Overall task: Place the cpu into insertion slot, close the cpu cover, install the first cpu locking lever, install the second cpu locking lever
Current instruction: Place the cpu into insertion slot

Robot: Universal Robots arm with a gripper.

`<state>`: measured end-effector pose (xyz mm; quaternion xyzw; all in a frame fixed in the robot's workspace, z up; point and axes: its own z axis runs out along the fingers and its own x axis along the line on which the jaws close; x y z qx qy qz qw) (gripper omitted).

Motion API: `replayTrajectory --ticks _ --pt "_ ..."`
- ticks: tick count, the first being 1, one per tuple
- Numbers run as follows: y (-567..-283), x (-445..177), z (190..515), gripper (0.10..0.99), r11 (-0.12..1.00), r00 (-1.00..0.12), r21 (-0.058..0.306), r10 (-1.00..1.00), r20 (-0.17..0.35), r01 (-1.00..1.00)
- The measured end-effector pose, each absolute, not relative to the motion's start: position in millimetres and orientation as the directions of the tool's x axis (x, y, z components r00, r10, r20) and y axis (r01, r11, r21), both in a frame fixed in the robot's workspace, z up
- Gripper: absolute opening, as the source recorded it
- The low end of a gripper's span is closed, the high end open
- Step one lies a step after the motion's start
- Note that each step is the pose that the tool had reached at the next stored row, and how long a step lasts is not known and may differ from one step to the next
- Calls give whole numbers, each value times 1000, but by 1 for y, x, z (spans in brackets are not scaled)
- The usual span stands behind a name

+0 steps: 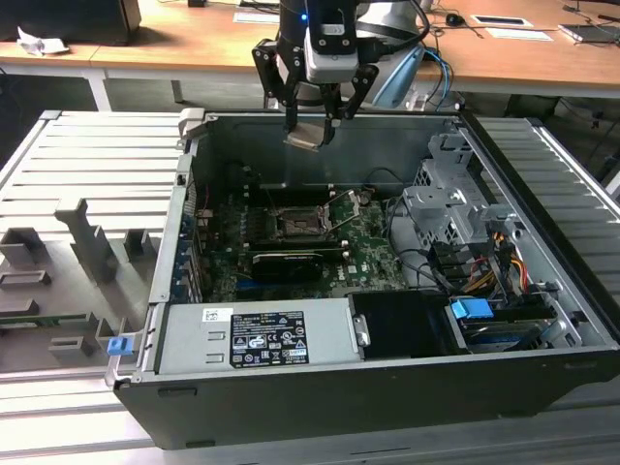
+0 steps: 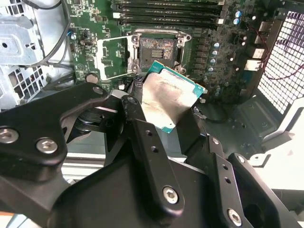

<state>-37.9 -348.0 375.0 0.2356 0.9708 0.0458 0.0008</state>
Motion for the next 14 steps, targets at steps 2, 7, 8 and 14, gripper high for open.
replayTrajectory --ticks 2,7,8,14 --pt "-348 -38 374 529 885 -889 89 458 20 458" --pt "-348 -38 373 529 885 -889 89 458 20 458" --pt "-348 -38 373 529 885 -889 89 458 20 458" --pt "-348 -38 372 529 884 -888 89 460 20 460"
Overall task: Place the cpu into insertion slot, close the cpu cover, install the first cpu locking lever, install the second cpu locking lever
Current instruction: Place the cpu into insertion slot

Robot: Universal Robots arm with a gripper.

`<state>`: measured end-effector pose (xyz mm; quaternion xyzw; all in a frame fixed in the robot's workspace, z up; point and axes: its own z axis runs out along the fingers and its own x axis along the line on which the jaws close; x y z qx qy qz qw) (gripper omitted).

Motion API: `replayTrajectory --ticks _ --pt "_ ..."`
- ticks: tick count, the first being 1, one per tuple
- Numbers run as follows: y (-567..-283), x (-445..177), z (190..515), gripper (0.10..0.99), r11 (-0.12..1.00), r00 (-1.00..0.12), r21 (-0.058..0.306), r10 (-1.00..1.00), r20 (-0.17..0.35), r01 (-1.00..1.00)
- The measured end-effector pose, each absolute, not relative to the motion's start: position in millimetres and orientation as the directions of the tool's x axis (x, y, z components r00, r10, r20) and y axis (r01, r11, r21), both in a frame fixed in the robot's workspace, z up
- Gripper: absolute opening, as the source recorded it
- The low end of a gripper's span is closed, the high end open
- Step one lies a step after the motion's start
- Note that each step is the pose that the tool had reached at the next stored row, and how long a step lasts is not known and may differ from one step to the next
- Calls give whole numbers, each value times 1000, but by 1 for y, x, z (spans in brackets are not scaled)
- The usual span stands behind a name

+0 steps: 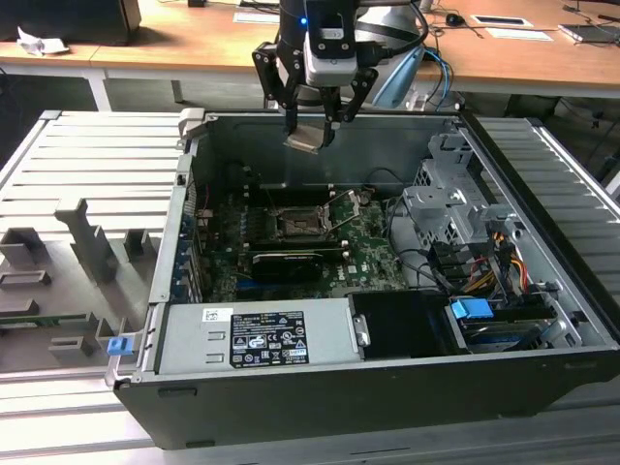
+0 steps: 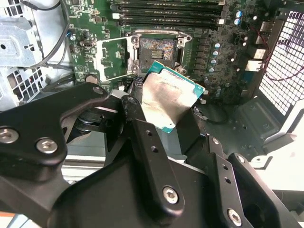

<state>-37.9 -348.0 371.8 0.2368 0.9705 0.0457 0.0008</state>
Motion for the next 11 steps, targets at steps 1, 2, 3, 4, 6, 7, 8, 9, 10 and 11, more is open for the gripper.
replayTrajectory --ticks 1,2,3,4,6,7,8,9,10,11 --pt "-348 -38 372 529 883 -888 89 460 20 460" --pt "-348 -38 372 529 883 -887 89 461 20 461" --pt "-348 -38 371 529 883 -887 89 461 20 461" --pt "-348 -38 371 529 883 -887 89 461 20 461" --pt "-348 -38 371 529 882 -887 89 462 20 462" --pt "-348 -38 371 529 882 -886 89 463 20 463" --pt "-348 -38 371 529 881 -885 89 465 20 465" --pt "-348 -38 371 529 880 -885 89 466 20 466" --pt "-348 -38 371 529 880 -884 89 467 20 467" --pt "-348 -38 371 529 879 -883 89 468 20 468"
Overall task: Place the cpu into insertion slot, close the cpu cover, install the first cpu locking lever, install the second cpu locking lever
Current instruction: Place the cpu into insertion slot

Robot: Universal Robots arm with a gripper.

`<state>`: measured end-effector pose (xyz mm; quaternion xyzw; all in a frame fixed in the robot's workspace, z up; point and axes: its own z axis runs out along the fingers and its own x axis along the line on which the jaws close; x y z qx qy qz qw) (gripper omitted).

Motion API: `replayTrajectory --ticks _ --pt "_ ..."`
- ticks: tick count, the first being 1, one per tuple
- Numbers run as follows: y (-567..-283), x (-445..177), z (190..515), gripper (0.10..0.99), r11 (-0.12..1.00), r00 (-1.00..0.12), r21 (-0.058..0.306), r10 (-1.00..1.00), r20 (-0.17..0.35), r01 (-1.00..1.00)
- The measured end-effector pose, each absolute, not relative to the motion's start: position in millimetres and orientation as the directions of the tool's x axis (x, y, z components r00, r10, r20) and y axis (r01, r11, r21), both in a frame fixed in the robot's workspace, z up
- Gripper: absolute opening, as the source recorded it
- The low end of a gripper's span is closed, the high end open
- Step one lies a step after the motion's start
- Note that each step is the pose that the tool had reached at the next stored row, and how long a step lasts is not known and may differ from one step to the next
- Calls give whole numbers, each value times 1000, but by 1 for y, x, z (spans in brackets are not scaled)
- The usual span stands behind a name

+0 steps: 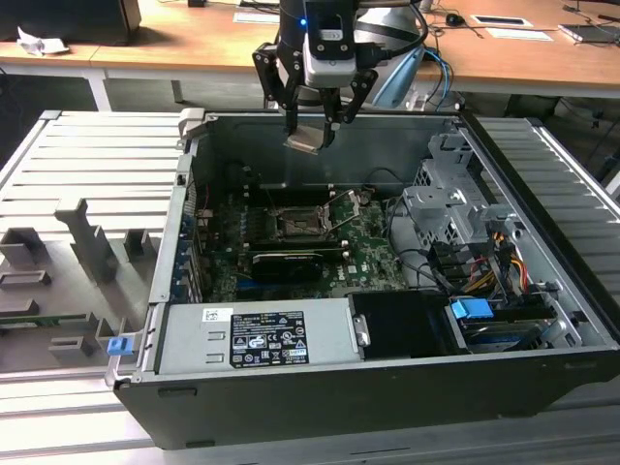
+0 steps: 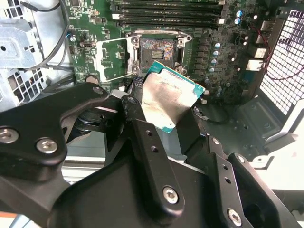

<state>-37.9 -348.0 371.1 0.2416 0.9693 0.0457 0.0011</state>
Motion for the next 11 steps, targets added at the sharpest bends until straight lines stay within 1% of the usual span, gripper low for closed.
replayTrajectory --ticks 11 --pt "-348 -38 371 529 858 -862 89 506 20 505"
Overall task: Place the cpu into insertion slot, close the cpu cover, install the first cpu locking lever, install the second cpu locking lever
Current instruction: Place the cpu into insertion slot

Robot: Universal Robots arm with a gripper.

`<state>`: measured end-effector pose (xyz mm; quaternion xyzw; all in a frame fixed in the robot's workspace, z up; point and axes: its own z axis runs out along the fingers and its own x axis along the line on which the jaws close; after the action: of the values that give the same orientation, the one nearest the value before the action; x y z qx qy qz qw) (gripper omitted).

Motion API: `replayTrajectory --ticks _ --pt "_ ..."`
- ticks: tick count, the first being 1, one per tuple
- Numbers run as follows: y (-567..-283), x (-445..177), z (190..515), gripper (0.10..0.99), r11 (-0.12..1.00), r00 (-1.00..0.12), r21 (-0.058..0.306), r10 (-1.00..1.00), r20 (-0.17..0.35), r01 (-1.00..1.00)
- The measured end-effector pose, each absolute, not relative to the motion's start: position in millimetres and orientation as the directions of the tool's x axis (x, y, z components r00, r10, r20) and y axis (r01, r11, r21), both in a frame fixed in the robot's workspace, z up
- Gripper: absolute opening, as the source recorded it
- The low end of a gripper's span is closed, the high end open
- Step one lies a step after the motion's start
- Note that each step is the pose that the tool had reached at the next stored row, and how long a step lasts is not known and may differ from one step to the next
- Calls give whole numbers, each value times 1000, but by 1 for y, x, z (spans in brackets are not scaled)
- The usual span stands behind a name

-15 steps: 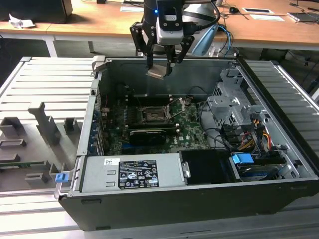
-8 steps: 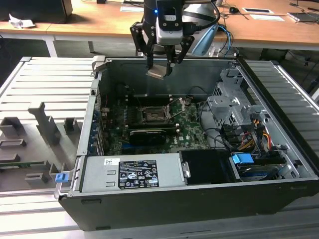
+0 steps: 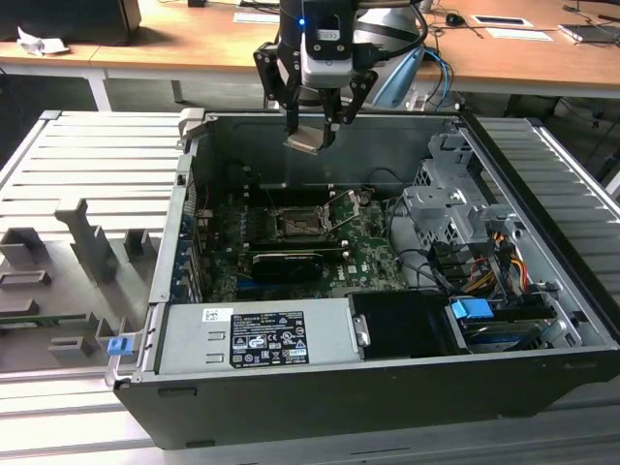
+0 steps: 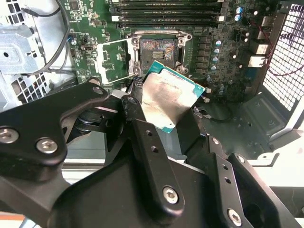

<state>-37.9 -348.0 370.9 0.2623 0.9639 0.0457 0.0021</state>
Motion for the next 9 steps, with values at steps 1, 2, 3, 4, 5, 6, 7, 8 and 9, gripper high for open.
replayTrajectory --ticks 1,2,3,4,5,6,7,8,9 --pt "-348 -38 371 529 855 -859 89 512 20 511" --pt "-348 -38 371 529 853 -857 89 515 20 515" --pt "-348 -38 371 529 851 -855 89 518 20 517" --pt "-348 -38 371 529 848 -853 89 522 20 522" --pt "-348 -38 371 529 846 -850 89 526 20 526" --pt "-348 -38 371 529 844 -848 89 530 20 529" --pt "-348 -38 371 529 842 -846 89 533 20 532" --pt "-348 -38 371 529 840 -844 89 536 20 535" --pt "-348 -38 371 529 838 -842 89 539 20 538"
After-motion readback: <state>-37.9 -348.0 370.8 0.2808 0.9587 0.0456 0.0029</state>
